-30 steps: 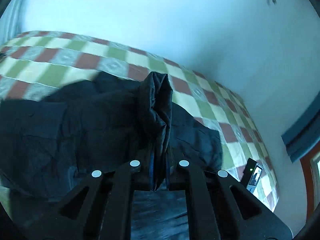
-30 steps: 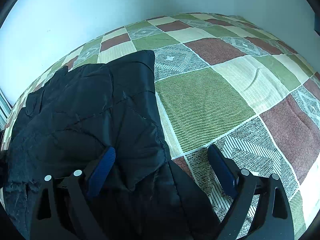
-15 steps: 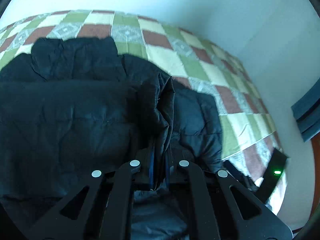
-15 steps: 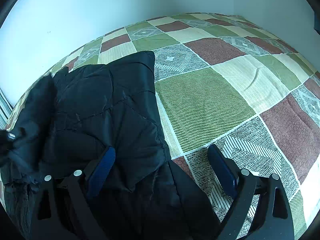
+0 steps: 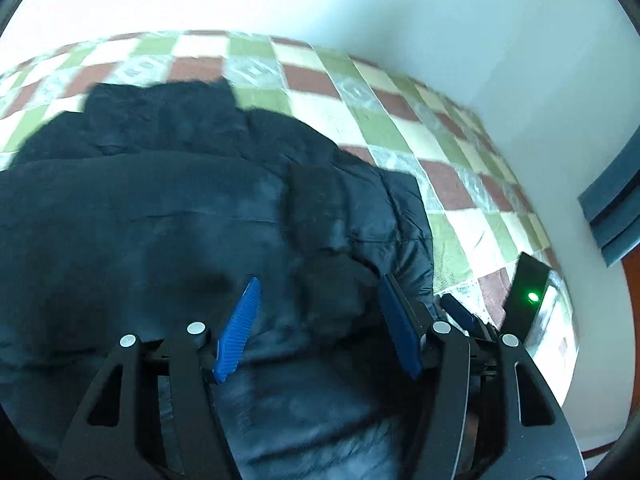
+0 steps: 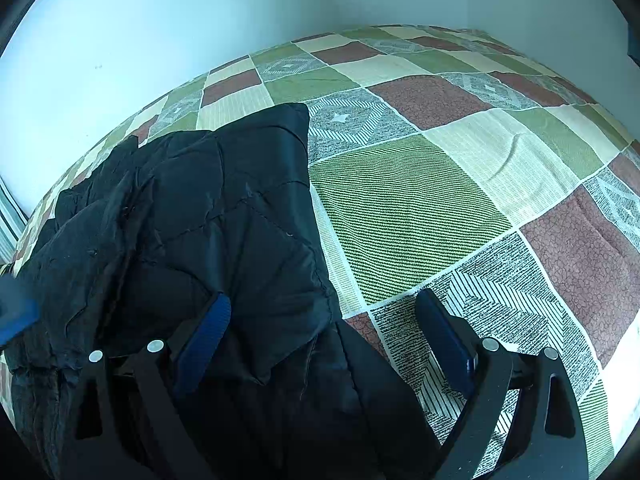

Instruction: Fold large clothes

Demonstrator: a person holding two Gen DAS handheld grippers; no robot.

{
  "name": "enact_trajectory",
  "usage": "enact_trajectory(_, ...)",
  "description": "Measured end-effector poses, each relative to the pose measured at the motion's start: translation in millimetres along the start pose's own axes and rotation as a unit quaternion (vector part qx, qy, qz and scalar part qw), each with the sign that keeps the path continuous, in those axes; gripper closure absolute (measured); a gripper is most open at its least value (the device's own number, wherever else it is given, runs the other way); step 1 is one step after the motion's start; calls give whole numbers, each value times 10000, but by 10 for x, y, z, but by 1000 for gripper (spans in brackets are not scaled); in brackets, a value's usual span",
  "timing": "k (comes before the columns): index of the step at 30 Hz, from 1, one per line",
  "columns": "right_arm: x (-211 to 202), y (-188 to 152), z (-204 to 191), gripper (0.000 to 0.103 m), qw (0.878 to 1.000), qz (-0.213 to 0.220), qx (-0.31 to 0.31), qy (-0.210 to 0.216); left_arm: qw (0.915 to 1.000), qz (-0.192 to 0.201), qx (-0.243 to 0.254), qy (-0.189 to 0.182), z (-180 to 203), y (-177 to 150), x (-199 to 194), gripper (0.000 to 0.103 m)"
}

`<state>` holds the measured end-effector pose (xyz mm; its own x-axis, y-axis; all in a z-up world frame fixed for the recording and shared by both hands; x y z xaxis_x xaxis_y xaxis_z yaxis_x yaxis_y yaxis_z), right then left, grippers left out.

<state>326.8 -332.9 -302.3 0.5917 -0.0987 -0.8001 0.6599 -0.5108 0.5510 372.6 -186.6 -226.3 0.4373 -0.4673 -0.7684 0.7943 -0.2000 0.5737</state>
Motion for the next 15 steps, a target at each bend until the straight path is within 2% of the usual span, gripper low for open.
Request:
enact_trajectory(4,-33,28,8,11,10000,-51,44,56,9953,325,-214,891,-870,-46,-529,42)
enact_trajectory(6,-156,92,-26,12,10000,31,47,49,9878,445,-384,1443,-1447,-119,-780,42)
enact_trajectory(8,-343,184,-80,19,9996,251,91,100,9794,462,-542,1892,-1923,-195,-959,42)
enact_trajectory(9,-466,233,-170,29,9992,361,70,129,9747,453,-646,2090,-2166,-240,-1042,42)
enact_trajectory(10,-573,268,-307,41,9989,429,-26,173,9717,446,-733,2199,-2330,-275,-1090,42)
enact_trajectory(11,-651,279,-490,47,9984,444,-186,299,9692,438,-815,2281,-2466,-310,-1123,42)
enact_trajectory(12,-694,268,-686,50,9975,408,-358,462,9670,416,-881,2355,-2583,-342,-1138,42)
enact_trajectory(15,-700,166,-1219,50,9927,254,-797,866,9619,348,-1037,2505,-2867,-396,-1119,42)
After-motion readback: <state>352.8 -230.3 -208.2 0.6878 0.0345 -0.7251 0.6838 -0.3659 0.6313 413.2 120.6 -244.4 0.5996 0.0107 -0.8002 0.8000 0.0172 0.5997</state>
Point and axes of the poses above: each gripper's, at about its wrist camera, not at the fingertips, and x roughly the way its jaws point, z to its right, y to its top, the point moved 10 cm from there along x, roughly the way its jaws point, and after that the axes turned 6 degrees about x, right-handed, at the moved point
